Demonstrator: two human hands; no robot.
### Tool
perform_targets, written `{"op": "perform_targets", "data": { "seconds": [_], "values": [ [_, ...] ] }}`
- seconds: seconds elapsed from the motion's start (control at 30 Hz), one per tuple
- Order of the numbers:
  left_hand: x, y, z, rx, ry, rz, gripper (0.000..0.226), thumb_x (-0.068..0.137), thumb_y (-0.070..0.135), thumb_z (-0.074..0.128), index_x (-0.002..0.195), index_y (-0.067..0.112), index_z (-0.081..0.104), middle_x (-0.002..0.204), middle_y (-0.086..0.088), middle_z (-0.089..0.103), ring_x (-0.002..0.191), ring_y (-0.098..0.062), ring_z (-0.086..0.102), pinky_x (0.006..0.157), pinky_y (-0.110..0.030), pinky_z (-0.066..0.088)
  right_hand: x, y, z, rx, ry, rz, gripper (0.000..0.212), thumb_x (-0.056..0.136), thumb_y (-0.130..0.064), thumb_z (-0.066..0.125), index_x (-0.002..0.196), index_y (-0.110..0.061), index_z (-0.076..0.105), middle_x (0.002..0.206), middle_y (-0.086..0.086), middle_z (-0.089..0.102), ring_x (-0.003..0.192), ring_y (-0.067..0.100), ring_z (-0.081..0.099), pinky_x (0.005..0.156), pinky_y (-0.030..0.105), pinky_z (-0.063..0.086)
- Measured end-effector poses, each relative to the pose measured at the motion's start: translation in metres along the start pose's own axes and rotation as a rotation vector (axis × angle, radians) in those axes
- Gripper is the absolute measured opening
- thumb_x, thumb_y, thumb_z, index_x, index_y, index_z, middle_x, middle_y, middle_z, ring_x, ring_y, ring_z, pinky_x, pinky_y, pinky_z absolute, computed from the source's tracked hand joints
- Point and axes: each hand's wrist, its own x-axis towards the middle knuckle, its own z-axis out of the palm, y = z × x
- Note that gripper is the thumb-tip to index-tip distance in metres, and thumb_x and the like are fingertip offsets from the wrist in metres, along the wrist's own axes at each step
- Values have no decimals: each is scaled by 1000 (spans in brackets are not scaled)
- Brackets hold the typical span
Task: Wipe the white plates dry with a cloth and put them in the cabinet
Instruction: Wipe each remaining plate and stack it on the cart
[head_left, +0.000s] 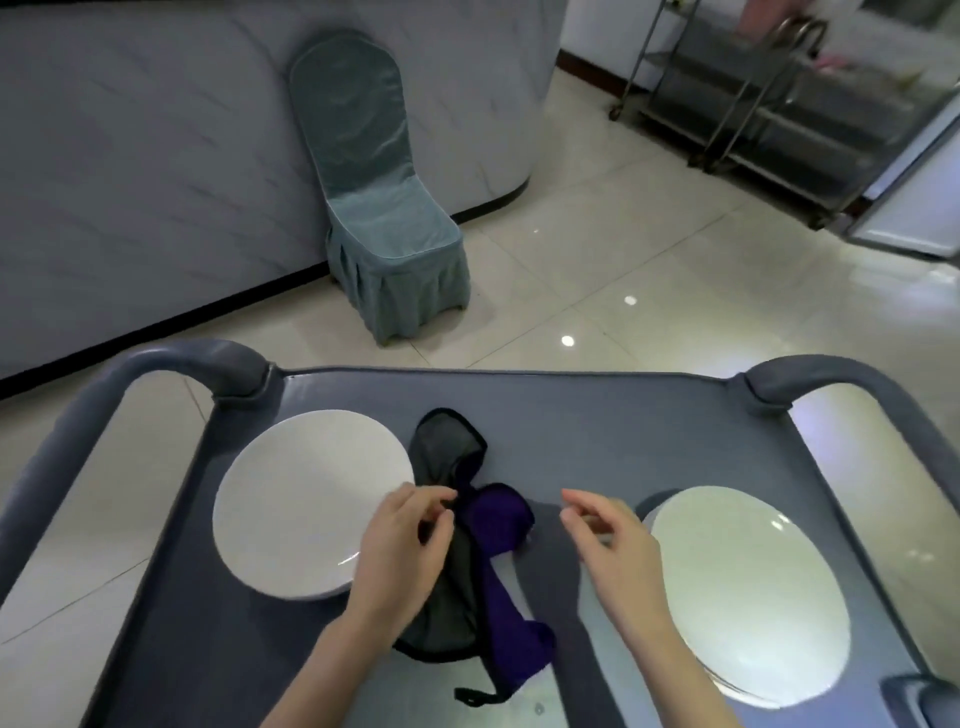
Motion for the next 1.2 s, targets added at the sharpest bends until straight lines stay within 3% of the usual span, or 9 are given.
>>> {"op": "perform_targets", "data": {
  "seconds": [0.1, 0.2, 0.27, 0.4, 0.6, 0.7, 0.87, 1.03, 1.2],
  "values": [
    [-1, 32, 39, 32, -116, 156, 14, 86, 7, 73, 98, 13, 74, 85, 4, 65, 80, -14, 61, 77, -29, 50, 0, 30, -56, -222, 96, -26, 18, 92, -11, 69, 107, -18, 75, 95, -3, 65, 81, 5, 61, 71, 5, 42],
    [-4, 59, 80, 85, -172, 240, 8, 87, 17, 74, 92, 11, 75, 81, 1, 66, 78, -19, 60, 76, -38, 51, -2, 62, -109, -428, 115, -33, 23, 95, -14, 63, 117, -16, 71, 106, -2, 61, 89, 15, 61, 81, 17, 45],
    [-6, 75, 110, 181, -283, 235, 26, 94, 37, 63, 108, 17, 72, 96, 4, 66, 92, -18, 58, 86, -36, 47, -2, 81, -140, -564, 127, -36, 27, 94, -16, 62, 121, -15, 69, 109, 0, 57, 97, 23, 59, 80, 31, 47],
    [-5, 101, 159, 520, -506, 253, 60, 92, 64, 45, 142, 30, 43, 127, 8, 50, 120, -13, 44, 97, -28, 33, -1, 104, -188, -840, 50, 44, 38, 95, -31, 59, 132, -21, 58, 115, 2, 49, 110, 24, 48, 71, 32, 48],
    [-2, 116, 189, 527, -563, 128, 65, 72, 56, 61, 130, 30, 47, 110, 9, 46, 109, -13, 45, 87, -27, 38, 4, 128, -234, -988, -107, 90, 56, 90, -44, 62, 136, -21, 44, 120, 2, 40, 114, 23, 43, 82, 30, 48],
    [-1, 118, 191, 323, -574, -24, 62, 62, 46, 68, 120, 30, 50, 100, 15, 47, 96, -7, 48, 74, -23, 41, 8, 137, -241, -923, -168, 116, 57, 92, -46, 62, 138, -21, 41, 119, 3, 42, 116, 23, 44, 84, 31, 47],
    [-5, 124, 191, 92, -576, -211, 63, 56, 32, 72, 113, 34, 46, 85, 10, 60, 78, -6, 58, 56, -15, 40, 11, 142, -239, -584, -154, 200, 55, 87, -24, 69, 138, -22, 47, 103, 1, 43, 100, 29, 59, 70, 29, 37],
    [-13, 126, 187, -19, -535, -291, 67, 59, 22, 74, 118, 34, 48, 74, 7, 58, 66, -7, 57, 52, -11, 42, 14, 148, -241, -442, -118, 202, 66, 80, -17, 74, 140, -28, 49, 101, 1, 53, 99, 22, 53, 74, 27, 37],
    [-15, 125, 165, -174, -452, -341, 64, 63, 9, 74, 117, 35, 53, 59, 12, 58, 55, -2, 54, 61, -20, 49, 12, 143, -233, -176, -65, 178, 52, 77, -13, 78, 126, -24, 63, 97, 2, 65, 84, 16, 58, 69, 18, 45]
  ]
}}
